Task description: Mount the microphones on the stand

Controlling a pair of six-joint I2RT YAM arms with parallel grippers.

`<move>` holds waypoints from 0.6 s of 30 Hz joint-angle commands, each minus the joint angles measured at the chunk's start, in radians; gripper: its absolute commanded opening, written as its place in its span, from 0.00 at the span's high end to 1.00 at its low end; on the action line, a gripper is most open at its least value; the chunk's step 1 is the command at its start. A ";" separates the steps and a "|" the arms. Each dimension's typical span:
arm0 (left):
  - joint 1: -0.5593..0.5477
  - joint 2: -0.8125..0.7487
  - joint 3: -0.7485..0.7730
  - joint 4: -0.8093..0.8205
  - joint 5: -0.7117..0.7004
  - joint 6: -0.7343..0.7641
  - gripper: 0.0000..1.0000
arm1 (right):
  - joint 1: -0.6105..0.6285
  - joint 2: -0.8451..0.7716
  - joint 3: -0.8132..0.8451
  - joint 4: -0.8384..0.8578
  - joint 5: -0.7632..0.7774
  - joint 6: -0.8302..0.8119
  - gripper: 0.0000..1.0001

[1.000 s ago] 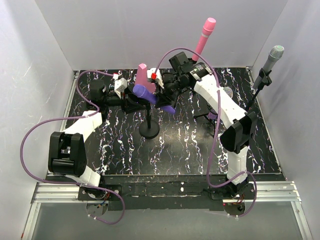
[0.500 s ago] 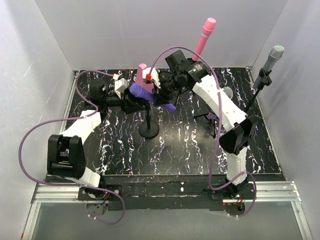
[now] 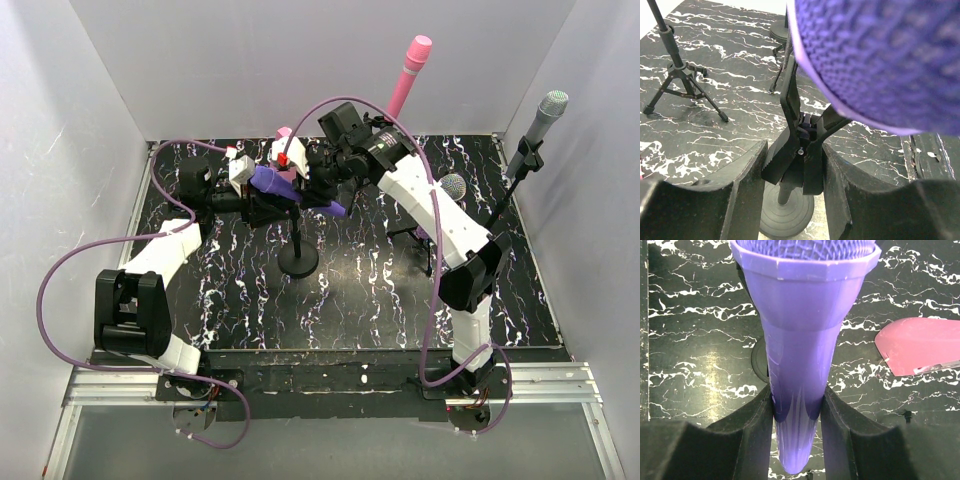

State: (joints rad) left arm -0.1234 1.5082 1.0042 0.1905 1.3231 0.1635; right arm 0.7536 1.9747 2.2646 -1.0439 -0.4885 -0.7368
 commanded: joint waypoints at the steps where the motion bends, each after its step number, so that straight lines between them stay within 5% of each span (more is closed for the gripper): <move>1: -0.013 -0.049 0.037 0.010 0.011 0.007 0.91 | 0.044 0.042 0.026 0.009 0.045 -0.009 0.99; 5: -0.013 -0.059 0.024 0.062 0.004 -0.038 0.84 | 0.043 0.052 0.013 -0.013 0.074 -0.006 0.99; 13: 0.001 -0.085 -0.047 0.188 -0.019 -0.137 0.36 | 0.021 0.033 -0.019 -0.027 0.097 -0.007 0.99; 18: 0.030 -0.106 -0.093 0.296 -0.019 -0.212 0.17 | 0.013 0.023 -0.039 -0.027 0.093 -0.007 0.99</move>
State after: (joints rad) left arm -0.1165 1.4559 0.9405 0.3744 1.3014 0.0238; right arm 0.7696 1.9865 2.2612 -1.0267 -0.4229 -0.7345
